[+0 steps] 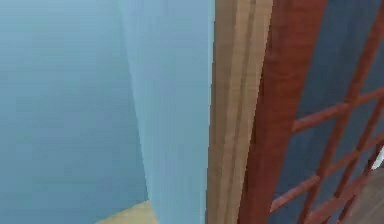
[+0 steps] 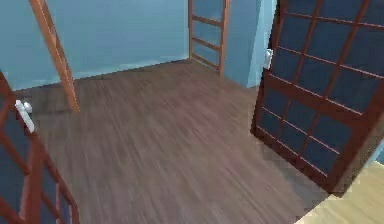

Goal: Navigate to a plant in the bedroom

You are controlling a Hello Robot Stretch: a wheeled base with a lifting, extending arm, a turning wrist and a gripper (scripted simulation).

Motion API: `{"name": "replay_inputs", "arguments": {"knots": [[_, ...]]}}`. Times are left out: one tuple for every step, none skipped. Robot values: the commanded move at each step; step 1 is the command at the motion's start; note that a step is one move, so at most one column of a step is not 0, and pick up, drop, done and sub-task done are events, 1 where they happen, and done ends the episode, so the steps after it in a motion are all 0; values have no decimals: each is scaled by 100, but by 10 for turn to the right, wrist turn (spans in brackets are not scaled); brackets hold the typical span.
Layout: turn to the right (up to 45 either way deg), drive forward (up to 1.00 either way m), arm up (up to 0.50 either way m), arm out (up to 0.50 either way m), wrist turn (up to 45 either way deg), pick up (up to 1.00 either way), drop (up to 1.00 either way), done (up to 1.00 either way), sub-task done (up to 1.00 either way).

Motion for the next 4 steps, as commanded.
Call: {"name": "replay_inputs", "arguments": {"knots": [[-450, 0, 0, 0, 0, 0, 0, 0, 0], [-450, 0, 0, 0, 0, 0, 0, 0, 0], [-450, 0, 0, 0, 0, 0, 0, 0, 0], [-300, 0, 0, 0, 0, 0, 0, 0, 0]]}}
